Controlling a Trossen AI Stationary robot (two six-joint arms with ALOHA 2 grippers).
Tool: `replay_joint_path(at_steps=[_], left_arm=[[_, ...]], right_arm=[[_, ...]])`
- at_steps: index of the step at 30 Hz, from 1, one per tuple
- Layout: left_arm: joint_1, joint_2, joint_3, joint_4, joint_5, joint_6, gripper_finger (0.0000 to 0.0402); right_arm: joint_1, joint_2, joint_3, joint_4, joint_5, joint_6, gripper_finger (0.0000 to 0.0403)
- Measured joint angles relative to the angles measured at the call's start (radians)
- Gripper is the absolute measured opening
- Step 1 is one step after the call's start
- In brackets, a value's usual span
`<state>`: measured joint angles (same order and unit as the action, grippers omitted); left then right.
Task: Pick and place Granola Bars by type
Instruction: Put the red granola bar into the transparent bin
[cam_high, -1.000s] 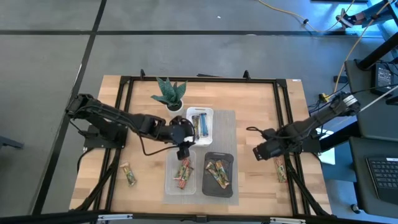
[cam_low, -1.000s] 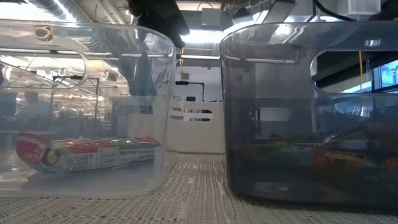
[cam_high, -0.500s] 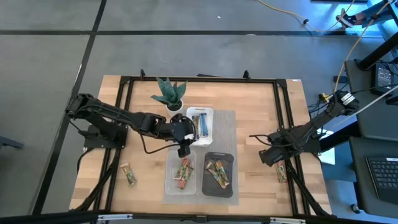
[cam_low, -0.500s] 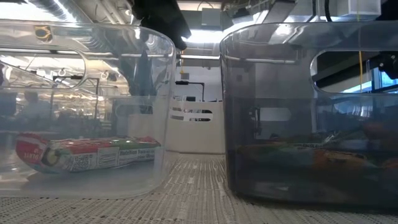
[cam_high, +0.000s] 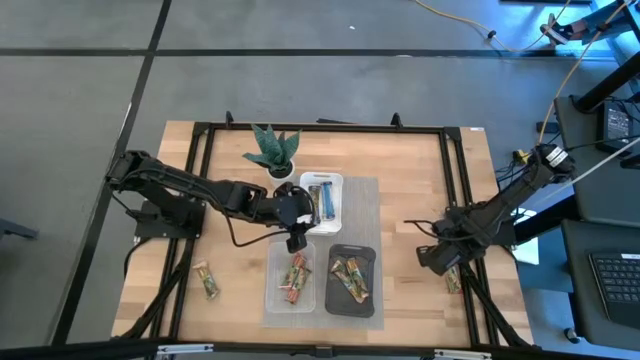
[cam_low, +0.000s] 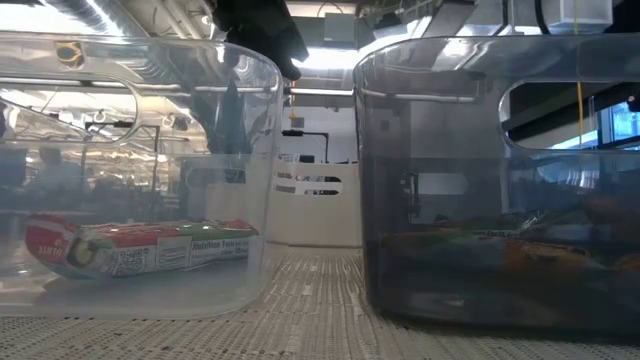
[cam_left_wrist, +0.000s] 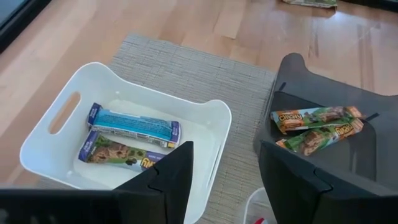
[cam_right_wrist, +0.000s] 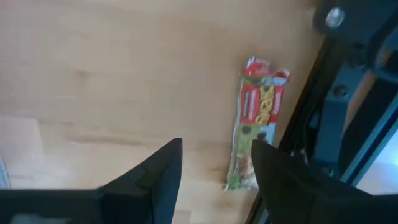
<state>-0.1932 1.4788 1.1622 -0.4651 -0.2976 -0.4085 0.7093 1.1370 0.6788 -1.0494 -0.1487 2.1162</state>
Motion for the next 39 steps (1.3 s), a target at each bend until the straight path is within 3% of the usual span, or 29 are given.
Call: replay_joint_path(at_steps=[9,20,32,39], left_arm=[[0.0,0.0,0.0,0.05,-0.026,0.003,0.0173],[0.0,0.001,0.0,0.051,-0.066,0.004,0.0171],[0.0,0.001,0.0,0.051,-0.068,0.003,0.0171],[0.0,0.001,0.0,0.051,-0.068,0.003,0.0173]], right_arm=[[0.092,0.043,0.0,-0.016,-0.004,0.212,0.0195],[0.164,0.156,0.0,-0.018,-0.009,0.207,0.0196],[0.166,0.158,0.0,-0.014,-0.003,0.202,0.0292],[0.166,0.182,0.001,-0.004,-0.002,0.186,0.0298]])
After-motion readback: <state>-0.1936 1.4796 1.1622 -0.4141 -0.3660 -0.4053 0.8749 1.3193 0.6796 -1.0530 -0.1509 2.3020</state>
